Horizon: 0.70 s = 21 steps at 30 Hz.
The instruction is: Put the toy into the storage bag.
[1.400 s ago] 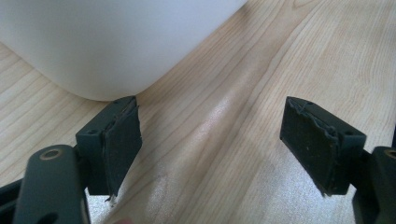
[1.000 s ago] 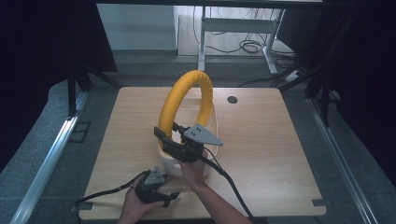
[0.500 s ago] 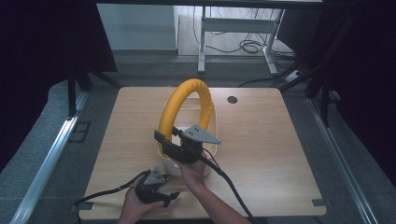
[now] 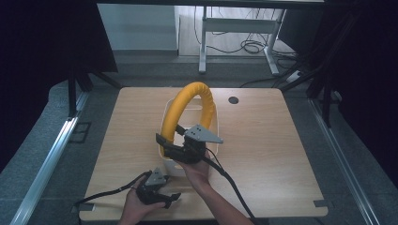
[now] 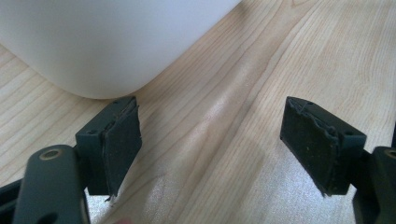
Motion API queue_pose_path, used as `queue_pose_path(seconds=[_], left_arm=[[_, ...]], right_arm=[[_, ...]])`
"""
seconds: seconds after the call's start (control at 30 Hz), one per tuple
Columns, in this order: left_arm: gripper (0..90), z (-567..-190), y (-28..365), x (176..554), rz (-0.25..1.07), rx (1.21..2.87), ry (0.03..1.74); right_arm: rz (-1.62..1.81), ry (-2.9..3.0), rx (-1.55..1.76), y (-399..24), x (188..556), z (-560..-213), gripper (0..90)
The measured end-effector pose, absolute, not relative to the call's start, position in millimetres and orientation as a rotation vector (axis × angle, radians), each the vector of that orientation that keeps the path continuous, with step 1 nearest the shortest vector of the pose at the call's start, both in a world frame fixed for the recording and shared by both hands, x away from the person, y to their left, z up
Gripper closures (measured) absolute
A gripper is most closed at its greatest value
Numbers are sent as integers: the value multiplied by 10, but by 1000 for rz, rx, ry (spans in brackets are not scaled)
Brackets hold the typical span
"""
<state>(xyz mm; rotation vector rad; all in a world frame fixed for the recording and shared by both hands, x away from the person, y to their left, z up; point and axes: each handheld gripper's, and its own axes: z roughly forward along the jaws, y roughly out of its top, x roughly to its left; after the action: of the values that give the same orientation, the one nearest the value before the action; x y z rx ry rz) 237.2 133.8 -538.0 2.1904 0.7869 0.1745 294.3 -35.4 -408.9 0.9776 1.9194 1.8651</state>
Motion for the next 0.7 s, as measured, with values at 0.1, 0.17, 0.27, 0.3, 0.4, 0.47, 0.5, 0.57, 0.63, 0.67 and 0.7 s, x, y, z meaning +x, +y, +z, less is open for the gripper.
queue_pose_path(seconds=[0.1,0.17,0.27,0.3,0.4,0.47,0.5,0.57,0.63,0.67,0.7], left_arm=[[206,-5376,1339,2370,175,2188,788],[205,-5378,1338,2371,176,2189,789],[206,-5380,1337,2372,176,2191,788],[206,-5380,1337,2372,176,2191,788],[205,-5377,1338,2369,178,2188,791],[206,-5378,1337,2368,177,2189,794],[205,-5379,1337,2368,178,2191,794],[205,-5378,1337,2366,178,2191,794],[205,-5376,1339,2367,179,2190,794],[205,-5375,1340,2367,179,2190,794],[205,-5375,1340,2367,179,2190,794]], right_arm=[[1869,1917,966,-413,2923,-4078,268],[1873,1913,956,-468,2915,-4072,268],[1883,1920,953,-560,2917,-4070,272],[1892,1926,957,-607,2918,-4069,274],[1886,1928,950,-718,2918,-4076,278],[1890,1919,953,-787,2915,-4079,284],[1887,1914,949,-840,2913,-4079,289],[1882,1906,948,-916,2904,-4074,299],[1869,1898,944,-1020,2897,-4076,316],[1860,1897,943,-1069,2896,-4079,326],[1853,1893,942,-1108,2896,-4082,335]])
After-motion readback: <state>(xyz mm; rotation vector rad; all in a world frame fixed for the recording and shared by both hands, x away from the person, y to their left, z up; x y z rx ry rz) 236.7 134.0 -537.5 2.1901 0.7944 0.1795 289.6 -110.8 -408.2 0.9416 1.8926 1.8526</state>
